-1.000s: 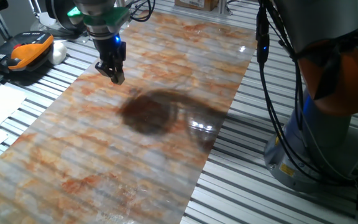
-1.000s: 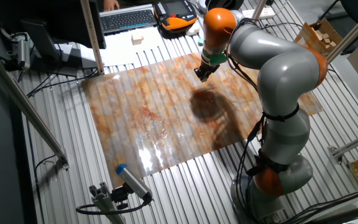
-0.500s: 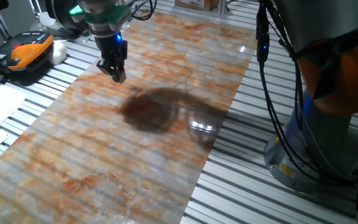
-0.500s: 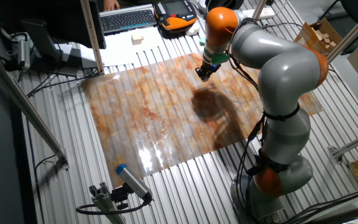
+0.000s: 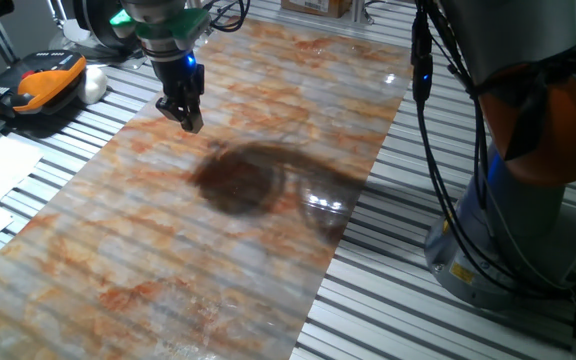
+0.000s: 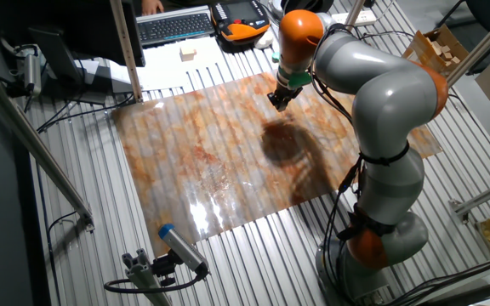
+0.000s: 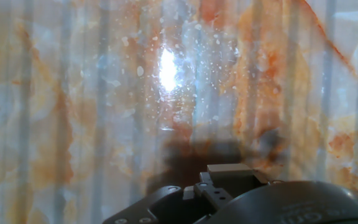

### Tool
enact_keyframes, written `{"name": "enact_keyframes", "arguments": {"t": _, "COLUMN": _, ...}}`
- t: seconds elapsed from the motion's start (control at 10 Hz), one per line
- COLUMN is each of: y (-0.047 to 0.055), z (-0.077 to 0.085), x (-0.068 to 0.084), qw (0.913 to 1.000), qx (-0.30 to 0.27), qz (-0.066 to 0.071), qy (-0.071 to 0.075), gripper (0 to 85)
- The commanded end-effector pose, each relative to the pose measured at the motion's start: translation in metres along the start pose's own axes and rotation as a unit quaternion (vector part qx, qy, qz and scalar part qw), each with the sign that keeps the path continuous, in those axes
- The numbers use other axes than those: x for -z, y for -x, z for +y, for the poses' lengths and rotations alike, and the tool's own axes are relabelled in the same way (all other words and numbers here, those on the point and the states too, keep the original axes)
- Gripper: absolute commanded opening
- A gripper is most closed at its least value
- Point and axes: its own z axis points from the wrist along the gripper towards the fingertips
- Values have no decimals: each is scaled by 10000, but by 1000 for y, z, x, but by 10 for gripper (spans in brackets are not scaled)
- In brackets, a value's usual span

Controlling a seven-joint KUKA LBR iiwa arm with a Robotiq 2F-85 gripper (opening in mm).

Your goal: Pick up one small block

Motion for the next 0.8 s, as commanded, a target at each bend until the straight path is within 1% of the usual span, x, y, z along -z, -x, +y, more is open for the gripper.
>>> {"name": "enact_keyframes", "arguments": {"t": 0.0, "y": 0, "z": 0, "x": 0, "qw": 10000, "qx": -16, "qz": 3, "qy": 1, "gripper": 0}}
{"name": "enact_keyframes", "arguments": {"t": 0.1, "y": 1, "z": 0, "x": -1, "qw": 10000, "qx": -8, "qz": 19, "qy": 1, "gripper": 0}}
{"name": "enact_keyframes", "arguments": {"t": 0.3, "y": 1, "z": 0, "x": -1, "qw": 9999, "qx": -45, "qz": 66, "qy": 86, "gripper": 0}}
{"name": "enact_keyframes", "arguments": {"t": 0.7, "y": 2, "z": 0, "x": -1, "qw": 9999, "qx": -114, "qz": 82, "qy": 94, "gripper": 0}}
